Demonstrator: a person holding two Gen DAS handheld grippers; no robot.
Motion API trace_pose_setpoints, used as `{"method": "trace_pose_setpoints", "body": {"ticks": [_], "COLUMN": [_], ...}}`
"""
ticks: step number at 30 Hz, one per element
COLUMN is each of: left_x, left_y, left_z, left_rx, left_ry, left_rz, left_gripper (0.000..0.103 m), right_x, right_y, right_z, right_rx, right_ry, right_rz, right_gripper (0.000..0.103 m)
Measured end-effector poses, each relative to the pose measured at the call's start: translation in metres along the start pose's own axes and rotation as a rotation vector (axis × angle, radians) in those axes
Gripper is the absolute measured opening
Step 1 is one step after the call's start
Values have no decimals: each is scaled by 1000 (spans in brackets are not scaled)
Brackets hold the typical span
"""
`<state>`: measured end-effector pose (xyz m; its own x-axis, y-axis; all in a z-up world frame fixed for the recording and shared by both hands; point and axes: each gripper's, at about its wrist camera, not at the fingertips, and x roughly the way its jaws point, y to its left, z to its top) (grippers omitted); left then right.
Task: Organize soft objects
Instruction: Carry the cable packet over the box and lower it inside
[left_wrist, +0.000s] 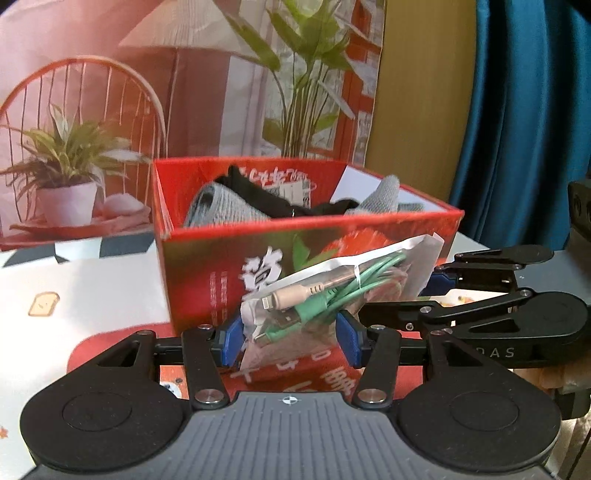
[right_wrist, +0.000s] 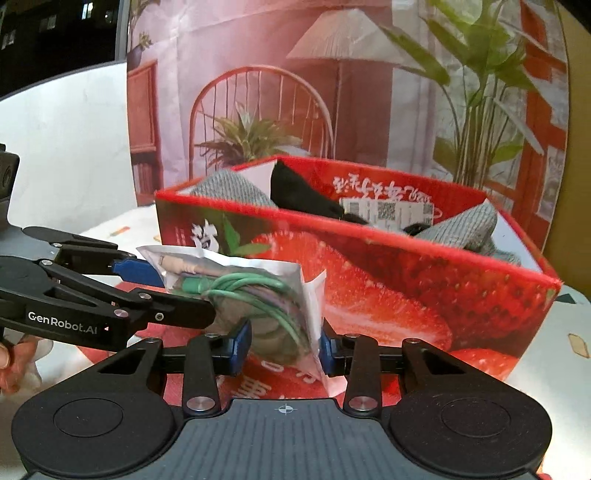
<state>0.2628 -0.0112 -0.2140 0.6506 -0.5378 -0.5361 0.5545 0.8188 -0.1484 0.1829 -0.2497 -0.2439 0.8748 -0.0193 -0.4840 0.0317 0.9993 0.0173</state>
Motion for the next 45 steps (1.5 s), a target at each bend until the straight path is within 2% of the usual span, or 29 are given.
{"method": "trace_pose_setpoints", "body": {"ticks": [16,28,36,41,45], "left_x": [-48,-62,-54,-38,-23], "left_y": [-24,-27,-22,-15,-6], "left_z": [33,57,69,76,80], "left_rx": [16,1,-17,-12,-61], "left_ry": [-118,-199,-197,-159,-129], "left_rz": [29,29,27,12,-10], "left_gripper": [56,56,56,56,56], "right_x": [-50,-67,-62,-50,-39], "right_y": [7,3,-2,-10,-16], "right_z": [40,76,98,108,110], "right_rx": [8,30,9,21,15], "right_ry": [-99,-152,-146,-114,-82], "right_rz": [-7,-2,-4,-11,-21], "right_gripper": [35,35,35,35,35]}}
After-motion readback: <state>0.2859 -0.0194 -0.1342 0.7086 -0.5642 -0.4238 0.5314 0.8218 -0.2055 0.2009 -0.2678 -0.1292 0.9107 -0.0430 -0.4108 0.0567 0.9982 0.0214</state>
